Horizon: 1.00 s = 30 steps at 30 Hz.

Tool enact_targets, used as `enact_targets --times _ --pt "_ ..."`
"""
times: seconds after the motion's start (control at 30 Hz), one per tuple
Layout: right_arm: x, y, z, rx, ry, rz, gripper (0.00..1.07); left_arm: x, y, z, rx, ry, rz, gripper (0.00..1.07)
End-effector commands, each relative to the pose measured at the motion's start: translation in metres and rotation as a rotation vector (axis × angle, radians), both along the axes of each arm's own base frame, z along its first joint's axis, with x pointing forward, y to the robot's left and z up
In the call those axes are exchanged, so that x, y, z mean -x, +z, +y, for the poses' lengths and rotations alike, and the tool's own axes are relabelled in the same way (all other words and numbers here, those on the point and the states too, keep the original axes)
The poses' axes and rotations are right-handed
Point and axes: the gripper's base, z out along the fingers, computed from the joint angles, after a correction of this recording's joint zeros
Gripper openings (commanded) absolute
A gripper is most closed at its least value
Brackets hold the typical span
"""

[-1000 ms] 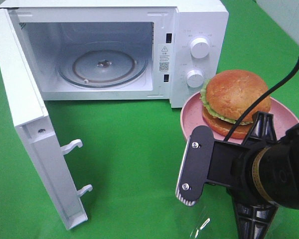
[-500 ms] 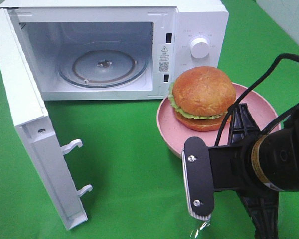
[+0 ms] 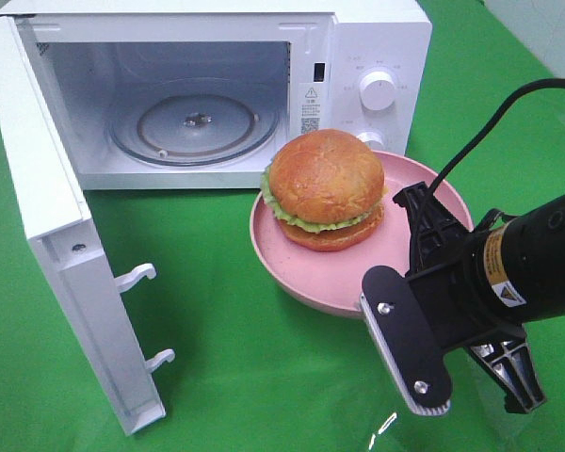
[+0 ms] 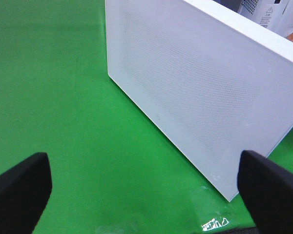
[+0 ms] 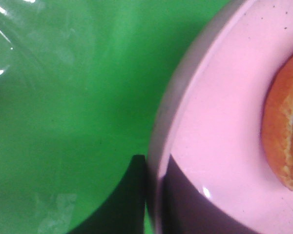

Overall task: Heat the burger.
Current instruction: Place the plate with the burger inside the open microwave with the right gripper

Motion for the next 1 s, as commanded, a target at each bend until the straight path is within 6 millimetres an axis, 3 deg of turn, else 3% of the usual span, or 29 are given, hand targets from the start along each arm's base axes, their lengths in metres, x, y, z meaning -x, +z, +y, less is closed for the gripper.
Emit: enact_targets --times 0.03,0.6,1.0 --pt "-0.003 0.003 0.001 -0.023 0.073 -0.03 0.0 0.0 -0.001 -0.001 0.009 -0.004 -0.003 0.95" --pt "-0.009 0.001 -0.008 -0.063 0.142 0.039 0.0 0.0 -0.001 -0.001 0.009 -0.004 -0.003 0.95" --pt "-0.02 0.018 0.0 -0.096 0.106 0.024 0.0 0.0 -0.001 -0.001 0.009 -0.004 -0.003 0.95"
